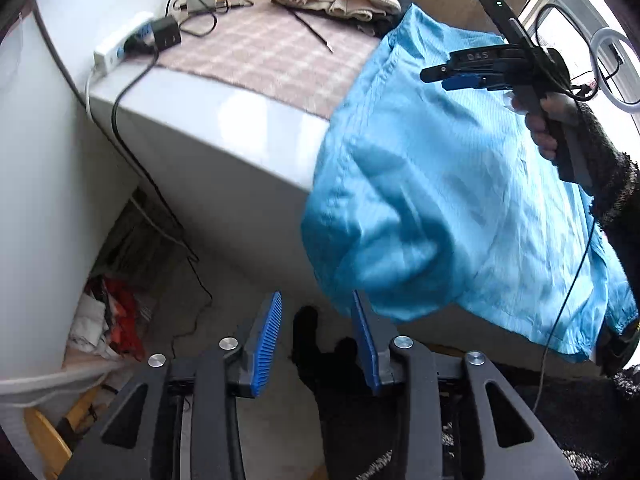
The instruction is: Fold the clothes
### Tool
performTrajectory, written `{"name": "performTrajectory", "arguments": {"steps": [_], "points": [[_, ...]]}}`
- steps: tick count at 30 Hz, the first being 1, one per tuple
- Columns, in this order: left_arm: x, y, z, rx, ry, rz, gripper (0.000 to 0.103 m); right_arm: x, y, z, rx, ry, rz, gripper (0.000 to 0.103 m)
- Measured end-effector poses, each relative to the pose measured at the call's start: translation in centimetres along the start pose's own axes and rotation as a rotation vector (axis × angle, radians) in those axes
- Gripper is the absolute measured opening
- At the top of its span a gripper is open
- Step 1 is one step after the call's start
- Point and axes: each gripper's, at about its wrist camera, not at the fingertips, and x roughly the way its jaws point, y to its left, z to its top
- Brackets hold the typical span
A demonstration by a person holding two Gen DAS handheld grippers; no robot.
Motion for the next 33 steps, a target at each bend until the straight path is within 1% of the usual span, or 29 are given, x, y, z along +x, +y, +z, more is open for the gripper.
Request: {"name": "performTrajectory", "arguments": {"steps": [1, 2, 3, 5, 6, 8, 9, 10, 12, 13, 15, 17, 18, 20, 21, 22, 23, 25, 26, 27, 29, 31, 32, 33], "points": [[0.4, 0.2, 0.9, 0.015, -0.010, -0.025, 0.037, -0.8, -0.2, 0.4, 0.020, -0.003, 0.016, 0.053], [1.0, 0.3, 1.7, 0.023, -0.010, -0.041, 0.040, -1.8, -0.5, 0.9, 0.051, -0.013, 0.028, 0.053], [1.7, 0.5, 2.5, 0.036, -0.005, -0.047, 0.041, -2.7, -0.8, 1.4, 0.074, -0.021, 0.039, 0.053], [3.4, 0.5, 3.3, 0.069, 0.006, -0.052, 0.041, -3.2, -0.5, 2.6, 0.081, -0.031, 0.035, 0.053], [4.1, 0.8, 3.7, 0.074, 0.014, -0.064, 0.042, -2.7, -0.1, 3.0, 0.074, -0.023, 0.007, 0.050], [5.4, 1.5, 3.4, 0.062, 0.040, -0.116, 0.042, -0.8, 0.9, 3.6, 0.050, 0.010, -0.081, 0.036], [6.0, 2.0, 3.3, 0.056, 0.052, -0.134, 0.042, 0.3, 1.3, 3.6, 0.048, 0.037, -0.106, 0.026], [6.3, 2.3, 3.3, 0.055, 0.059, -0.148, 0.042, 1.7, 1.5, 3.5, 0.057, 0.069, -0.109, 0.024], [6.7, 2.5, 3.3, 0.058, 0.065, -0.167, 0.042, 4.2, 1.6, 3.0, 0.083, 0.128, -0.107, 0.024], [6.8, 2.6, 3.3, 0.059, 0.066, -0.175, 0.042, 4.9, 1.9, 2.8, 0.083, 0.134, -0.105, 0.025], [7.1, 2.5, 3.6, 0.064, 0.070, -0.194, 0.042, 5.1, 2.7, 2.7, 0.071, 0.131, -0.089, 0.026], [7.1, 2.1, 3.9, 0.091, 0.061, -0.203, 0.044, 4.8, 3.1, 3.0, 0.076, 0.164, -0.049, 0.026], [7.4, 1.8, 4.2, 0.102, 0.061, -0.199, 0.044, 3.9, 3.1, 3.3, 0.083, 0.145, -0.049, 0.026], [7.8, 1.3, 4.6, 0.123, 0.067, -0.200, 0.044, 1.9, 2.0, 4.7, 0.133, 0.064, -0.081, 0.032], [8.0, 1.1, 4.8, 0.134, 0.072, -0.202, 0.044, 1.4, 1.1, 5.6, 0.175, 0.040, -0.096, 0.043], [8.2, 0.9, 4.9, 0.145, 0.076, -0.204, 0.044, 1.1, 0.2, 6.6, 0.221, 0.025, -0.106, 0.051], [8.3, 0.7, 5.0, 0.152, 0.080, -0.209, 0.044, 1.0, -0.6, 7.5, 0.259, 0.017, -0.107, 0.052], [8.2, 0.8, 4.9, 0.158, 0.088, -0.227, 0.044, 1.8, -1.2, 9.3, 0.294, 0.021, -0.108, 0.052], [8.2, 0.9, 4.9, 0.159, 0.093, -0.237, 0.041, 2.3, -1.4, 10.3, 0.307, 0.023, -0.133, 0.052], [8.2, 0.9, 4.9, 0.161, 0.096, -0.242, 0.035, 2.7, -1.5, 11.0, 0.314, 0.021, -0.169, 0.052], [8.1, 0.7, 4.9, 0.178, 0.099, -0.236, 0.028, 3.6, -1.5, 12.3, 0.318, 0.018, -0.246, 0.052], [8.1, 0.5, 5.0, 0.197, 0.103, -0.227, 0.027, 4.7, -1.7, 13.3, 0.318, 0.040, -0.319, 0.052], [8.1, 0.5, 5.0, 0.202, 0.105, -0.226, 0.023, 5.2, -2.0, 13.6, 0.325, 0.053, -0.348, 0.052], [8.1, 0.4, 5.1, 0.201, 0.106, -0.231, 0.020, 5.5, -2.3, 13.7, 0.339, 0.055, -0.358, 0.048]]}}
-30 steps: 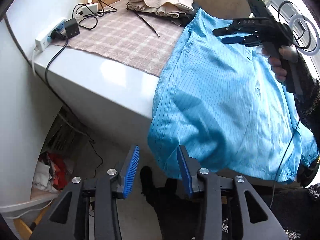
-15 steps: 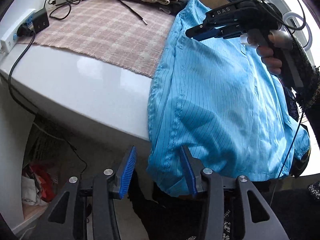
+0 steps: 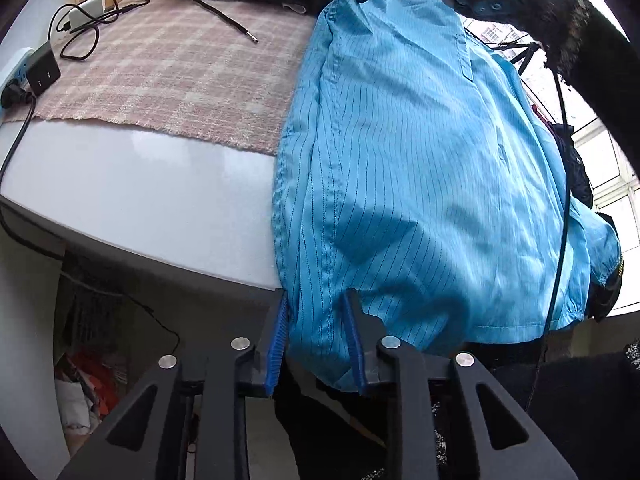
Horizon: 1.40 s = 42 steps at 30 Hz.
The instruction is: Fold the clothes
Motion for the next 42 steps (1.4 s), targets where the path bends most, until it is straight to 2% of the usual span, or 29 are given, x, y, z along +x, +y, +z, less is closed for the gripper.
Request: {"name": "performTrajectory", "arguments": {"steps": [1, 3, 6, 12, 17, 21, 23, 25, 27, 28, 30, 32, 34, 35, 38, 42], "points": [[0.0, 0.0, 0.1, -0.001, 0.000, -0.005, 0.019, 0.2, -0.3, 0.1, 0.018, -0.002, 0.005, 0.031], [-0.1, -0.1, 0.0, 0.010, -0.007, -0.007, 0.014, 0.4, -1.1, 0.1, 0.041, 0.008, 0.026, 0.009], [-0.6, -0.5, -0.1, 0.039, -0.030, -0.008, 0.010, -0.3, -2.6, -0.1, 0.067, -0.010, 0.086, 0.005], [-2.8, -2.0, -0.6, 0.093, -0.074, -0.009, 0.008, -3.8, -5.9, -1.3, 0.121, -0.080, 0.229, 0.004], [-5.4, -6.1, -1.2, 0.183, -0.099, 0.002, 0.008, -8.2, -9.7, -4.0, 0.119, -0.153, 0.288, 0.004], [-7.3, -9.4, -1.9, 0.265, -0.105, 0.002, 0.009, -10.9, -14.6, -7.1, 0.165, -0.202, 0.322, 0.004], [-6.4, -11.8, -2.5, 0.284, -0.092, -0.031, 0.011, -11.8, -17.4, -9.0, 0.191, -0.225, 0.299, 0.004], [-5.2, -13.6, -3.1, 0.269, -0.055, -0.115, 0.016, -12.1, -20.8, -11.2, 0.212, -0.243, 0.238, 0.004], [-3.5, -15.3, -4.3, 0.268, 0.014, -0.194, 0.018, -11.0, -24.3, -12.9, 0.230, -0.211, 0.154, 0.004], [-2.8, -15.9, -5.0, 0.277, 0.040, -0.197, 0.019, -10.0, -25.9, -13.7, 0.247, -0.173, 0.122, 0.008], [-2.1, -16.6, -6.5, 0.293, 0.077, -0.173, 0.019, -8.5, -28.6, -15.2, 0.300, -0.107, 0.105, 0.008], [-3.0, -15.4, -7.6, 0.278, 0.069, -0.145, 0.020, -8.5, -30.3, -16.3, 0.339, -0.105, 0.127, 0.009], [-4.3, -13.0, -8.1, 0.234, 0.037, -0.111, 0.025, -9.6, -30.7, -17.1, 0.329, -0.141, 0.144, 0.017], [-4.5, -11.6, -8.0, 0.210, 0.024, -0.080, 0.030, -10.2, -30.2, -17.4, 0.298, -0.152, 0.141, 0.018], [-3.8, -8.5, -6.3, 0.163, 0.005, -0.031, 0.031, -11.2, -27.1, -18.7, 0.166, -0.157, 0.170, 0.019], [-1.1, -6.9, -3.8, 0.152, -0.005, -0.073, 0.031, -10.2, -22.0, -20.1, 0.011, -0.117, 0.146, 0.021]]}}
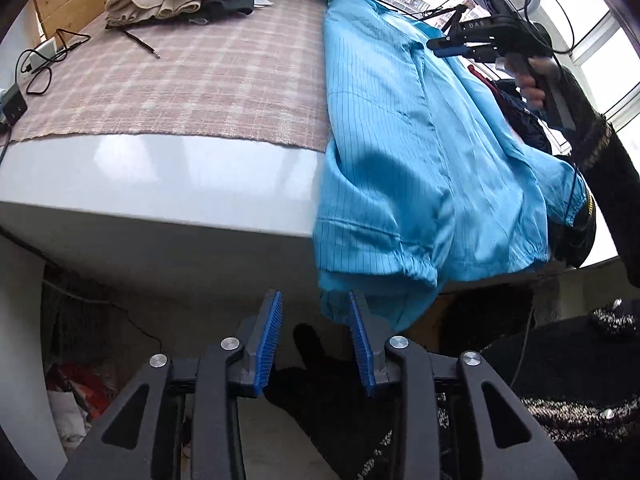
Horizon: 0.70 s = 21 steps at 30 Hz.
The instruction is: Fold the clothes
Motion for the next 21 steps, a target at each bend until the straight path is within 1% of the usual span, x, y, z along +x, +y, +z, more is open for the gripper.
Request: {"name": "performTrajectory", "arguments": {"steps": [3, 5, 8, 10, 11, 12, 13, 17, 21], "points": [[1.6, -0.3, 0.6, 0.035, 0.027, -0.043, 0.031, 2.0, 2.1, -0.6, -0.050, 0.038, -0.016, 0.021], [2.5, -0.6, 0.9, 0.055, 0.043, -0.071, 0.033, 3.1, 2.5, -0.8, -0.051, 0.056, -0.019, 0.021], [3.0, -0.9, 1.4, 0.058, 0.041, -0.091, 0.034, 4.3, 2.5, -0.9, -0.047, 0.070, -0.031, 0.021], [3.5, -0.9, 1.7, 0.053, 0.041, -0.108, 0.031, 4.9, 2.3, -0.8, -0.044, 0.083, -0.038, 0.021], [3.9, -0.9, 1.8, 0.046, 0.051, -0.118, 0.024, 5.2, 2.2, -0.8, -0.043, 0.087, -0.044, 0.021], [4.3, -0.9, 1.9, 0.038, 0.065, -0.127, 0.004, 5.4, 2.1, -0.7, -0.043, 0.089, -0.048, 0.021], [4.6, -1.0, 1.8, 0.034, 0.078, -0.133, 0.000, 5.7, 2.0, -0.6, -0.042, 0.091, -0.050, 0.021], [5.1, -1.6, 1.3, 0.046, 0.109, -0.133, 0.000, 6.5, 1.6, -0.2, -0.038, 0.094, -0.067, 0.021], [4.4, -1.4, 1.0, 0.035, 0.083, -0.115, 0.000, 6.4, 1.1, 0.3, -0.021, 0.084, -0.067, 0.021]]}}
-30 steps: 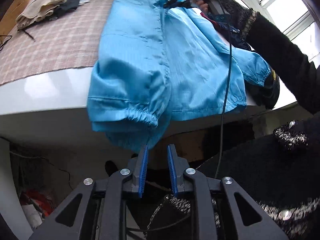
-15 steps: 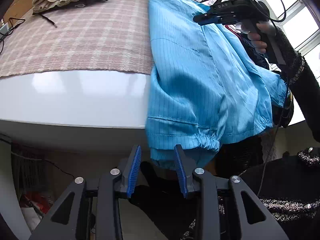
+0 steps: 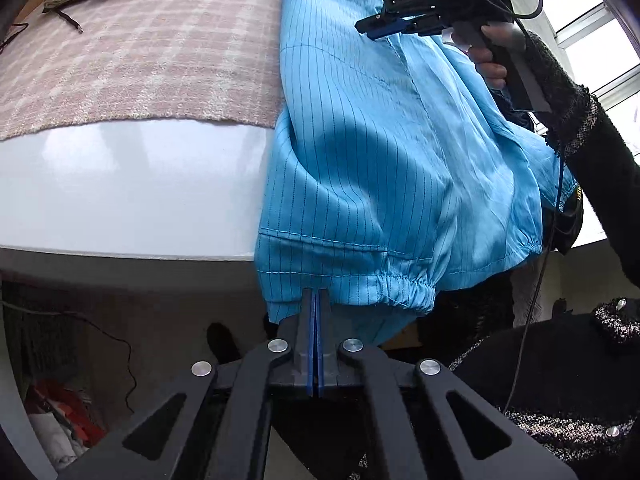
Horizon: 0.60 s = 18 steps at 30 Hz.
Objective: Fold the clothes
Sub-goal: 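Hold the coat hem with the left gripper and pull it straight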
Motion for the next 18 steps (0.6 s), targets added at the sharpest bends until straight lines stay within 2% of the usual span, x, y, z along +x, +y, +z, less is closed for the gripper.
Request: {"name": "performTrajectory", "arguments": {"steps": [1, 2, 3, 5, 13, 14, 15, 16, 17, 18], "points": [[-0.3, 0.2, 0.0, -0.003, -0.005, 0.002, 0.000, -0.2, -0.1, 0.0, 0.001, -0.004, 0.002, 0.021], [-0.6, 0.3, -0.1, -0.006, -0.011, 0.004, 0.007, -0.5, -0.1, 0.0, -0.002, -0.007, 0.006, 0.021], [-0.9, 0.5, -0.1, -0.009, -0.016, 0.005, 0.023, -0.6, -0.1, 0.0, -0.009, -0.005, 0.005, 0.021], [-0.9, 0.6, 0.0, 0.000, -0.011, 0.017, 0.040, -0.7, 0.0, 0.0, -0.031, 0.001, -0.007, 0.021], [0.8, 1.4, 0.9, -0.033, 0.019, 0.004, 0.039, -0.3, 0.1, 0.0, -0.052, 0.014, -0.022, 0.021], [1.0, 1.4, 0.9, -0.034, 0.023, 0.002, 0.033, -0.2, 0.2, 0.0, -0.056, 0.015, -0.023, 0.021], [1.1, 1.3, 0.9, -0.030, 0.024, -0.001, 0.020, -0.1, 0.3, 0.1, -0.059, 0.015, -0.025, 0.021], [1.2, 1.3, 1.0, -0.027, 0.025, -0.004, 0.015, 0.0, 0.4, 0.2, -0.062, 0.015, -0.026, 0.021], [1.3, 1.2, 1.0, -0.023, 0.023, -0.010, 0.004, 0.1, 0.5, 0.2, -0.065, 0.015, -0.029, 0.021], [1.1, 1.1, 0.9, -0.016, 0.016, -0.020, 0.002, 0.2, 0.6, 0.2, -0.070, 0.017, -0.034, 0.021]]}}
